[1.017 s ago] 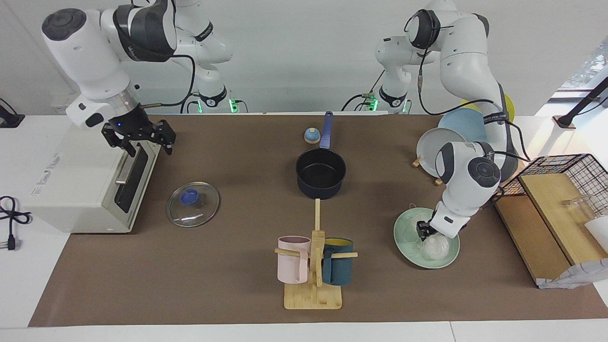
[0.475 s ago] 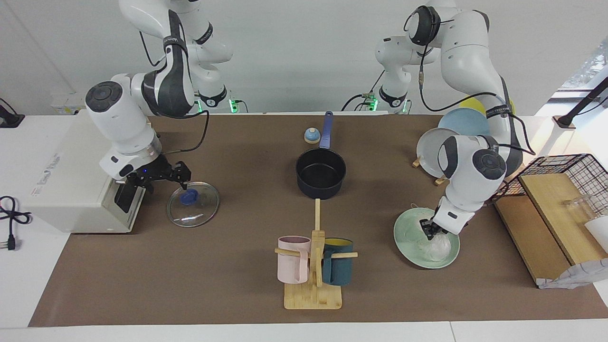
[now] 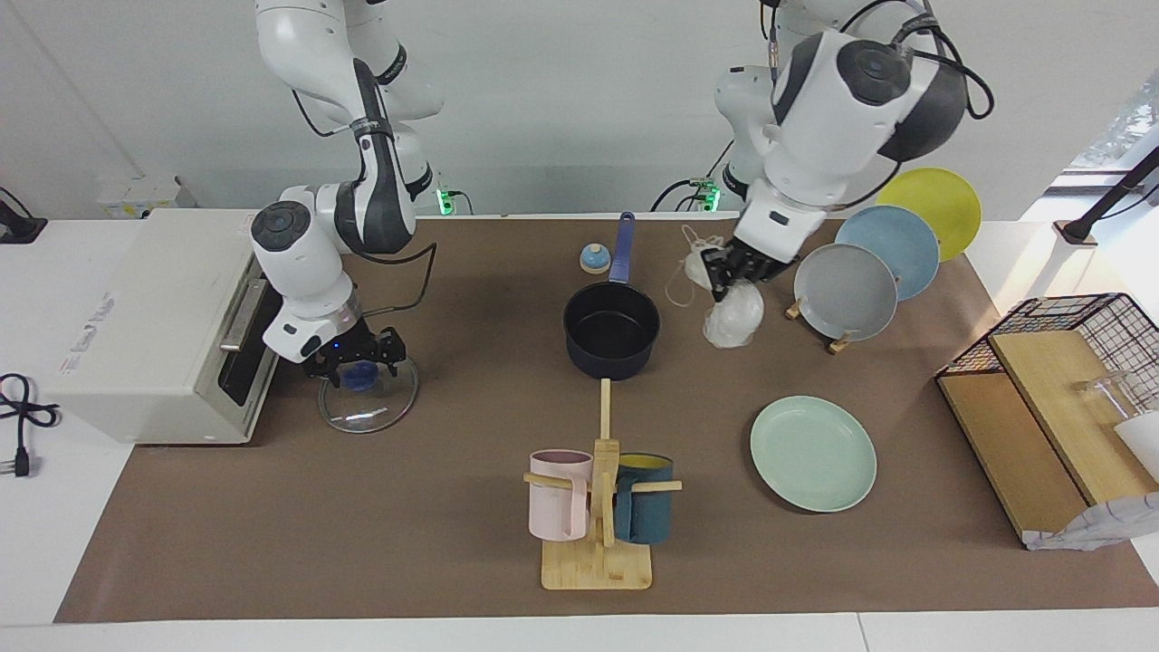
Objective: Transfer vermicelli from plate to pot
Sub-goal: 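Carry the vermicelli over the pot while the right gripper grasps the lid, then open the left gripper to drop the vermicelli into the black pot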
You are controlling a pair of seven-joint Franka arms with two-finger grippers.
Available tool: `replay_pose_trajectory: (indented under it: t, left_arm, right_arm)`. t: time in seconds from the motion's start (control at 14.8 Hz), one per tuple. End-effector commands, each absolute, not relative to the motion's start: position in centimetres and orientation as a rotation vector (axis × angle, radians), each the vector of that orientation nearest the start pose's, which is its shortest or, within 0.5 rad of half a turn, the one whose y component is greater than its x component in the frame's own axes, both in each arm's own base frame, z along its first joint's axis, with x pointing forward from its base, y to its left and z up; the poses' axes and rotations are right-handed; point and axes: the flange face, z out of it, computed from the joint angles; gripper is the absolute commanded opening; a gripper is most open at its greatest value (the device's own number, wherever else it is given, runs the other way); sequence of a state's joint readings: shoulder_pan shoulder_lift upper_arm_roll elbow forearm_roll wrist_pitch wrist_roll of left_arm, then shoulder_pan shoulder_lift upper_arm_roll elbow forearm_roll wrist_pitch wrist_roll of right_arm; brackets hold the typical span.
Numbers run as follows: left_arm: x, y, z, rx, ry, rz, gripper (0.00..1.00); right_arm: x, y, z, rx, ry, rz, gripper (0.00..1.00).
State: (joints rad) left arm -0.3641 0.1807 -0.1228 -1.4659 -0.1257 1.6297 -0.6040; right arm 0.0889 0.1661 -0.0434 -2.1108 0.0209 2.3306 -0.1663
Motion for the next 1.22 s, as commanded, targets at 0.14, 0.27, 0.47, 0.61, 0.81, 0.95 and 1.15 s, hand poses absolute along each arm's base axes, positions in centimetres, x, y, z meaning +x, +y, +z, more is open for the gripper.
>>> replay_pose_trajectory:
  t: [0.14, 0.27, 0.47, 0.61, 0.81, 0.95, 1.15]
  left_arm:
    - [45.4, -35.5, 51.1, -3.232, -0.197, 0.169, 0.0]
    - [43.5, -37.4, 47.9, -3.226, -0.177, 0.173, 0.0]
    - [43.2, -38.2, 43.9, -3.234, -0.175, 0.153, 0.0]
    - [43.5, -38.4, 42.2, -3.257, -0.189, 0.107, 0.0]
    - [43.5, -39.0, 40.2, -3.252, -0.167, 0.118, 0.0]
    - [43.9, -39.5, 38.6, -3.266, -0.168, 0.094, 0.0]
    - [44.5, -39.2, 37.8, -3.272, -0.133, 0.08, 0.0]
  right_arm:
    - [56.6, 2.2, 33.7, -3.096, -0.394, -0.1, 1.0]
    - [56.6, 2.2, 33.7, -3.096, -0.397, -0.095, 1.0]
    - [56.6, 1.7, 33.2, -3.092, -0.43, -0.084, 1.0]
    - [56.4, 1.6, 33.0, -3.089, -0.447, -0.077, 1.0]
    - [56.2, 0.9, 32.7, -3.092, -0.432, -0.065, 1.0]
    - [56.1, 0.8, 32.6, -3.092, -0.427, -0.06, 0.97]
    - [56.1, 0.8, 32.5, -3.091, -0.434, -0.053, 0.88]
